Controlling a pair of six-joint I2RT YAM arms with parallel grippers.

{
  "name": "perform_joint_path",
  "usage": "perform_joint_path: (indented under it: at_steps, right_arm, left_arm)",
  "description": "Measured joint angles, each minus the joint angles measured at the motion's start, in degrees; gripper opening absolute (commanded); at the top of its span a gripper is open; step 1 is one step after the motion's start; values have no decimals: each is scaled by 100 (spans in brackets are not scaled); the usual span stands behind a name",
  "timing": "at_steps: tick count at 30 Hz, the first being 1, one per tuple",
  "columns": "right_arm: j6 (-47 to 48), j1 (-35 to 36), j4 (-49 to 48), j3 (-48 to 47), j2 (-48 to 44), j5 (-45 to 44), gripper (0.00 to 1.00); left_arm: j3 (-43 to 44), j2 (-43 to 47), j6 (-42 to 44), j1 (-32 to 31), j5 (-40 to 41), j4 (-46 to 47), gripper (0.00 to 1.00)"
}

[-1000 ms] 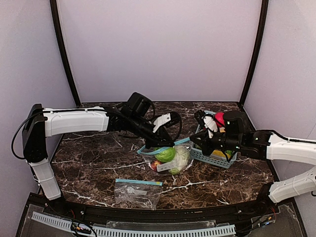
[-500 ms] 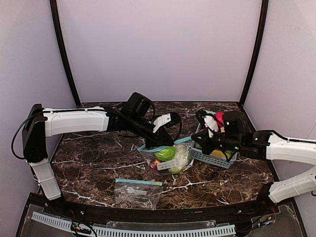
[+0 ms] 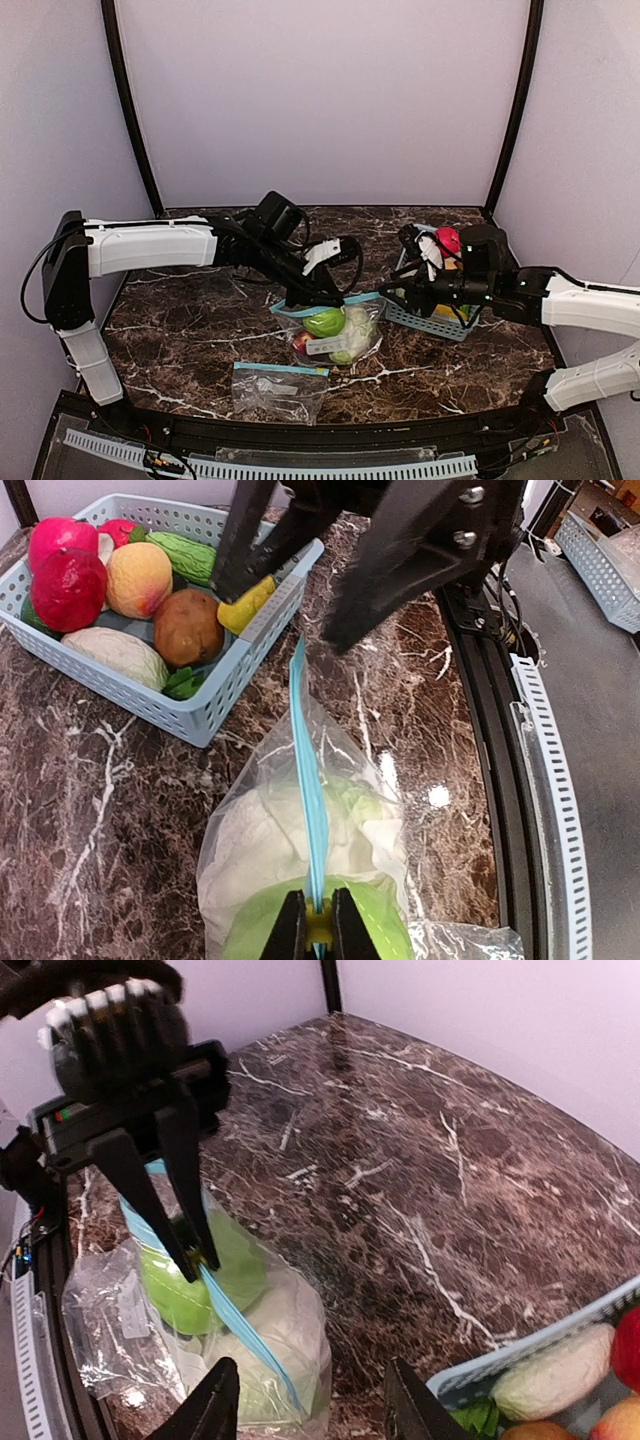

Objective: Place the food in the zip-top bag and seal the zipper
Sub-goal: Zip the zipper of the food storage bag, then hold the zipper from the zipper food storage bag.

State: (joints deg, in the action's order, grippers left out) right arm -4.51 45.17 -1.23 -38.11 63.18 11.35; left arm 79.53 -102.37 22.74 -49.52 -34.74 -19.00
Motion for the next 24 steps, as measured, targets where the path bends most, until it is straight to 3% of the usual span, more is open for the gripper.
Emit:
perform_joint_path:
  at_steps: [4, 10, 24]
  right_arm:
    - [4, -22, -208, -13, -7, 671, 70]
    - [103, -17, -308, -146, 328, 1311, 72]
    - [219, -17, -378, -457, 1335, 2271, 46]
  left_arm:
    - [-24, 17, -94, -13, -201, -144, 1]
    - [-103, 79, -214, -22, -527, -184, 1]
    - [-127, 87, -310, -22, -813, -251, 1]
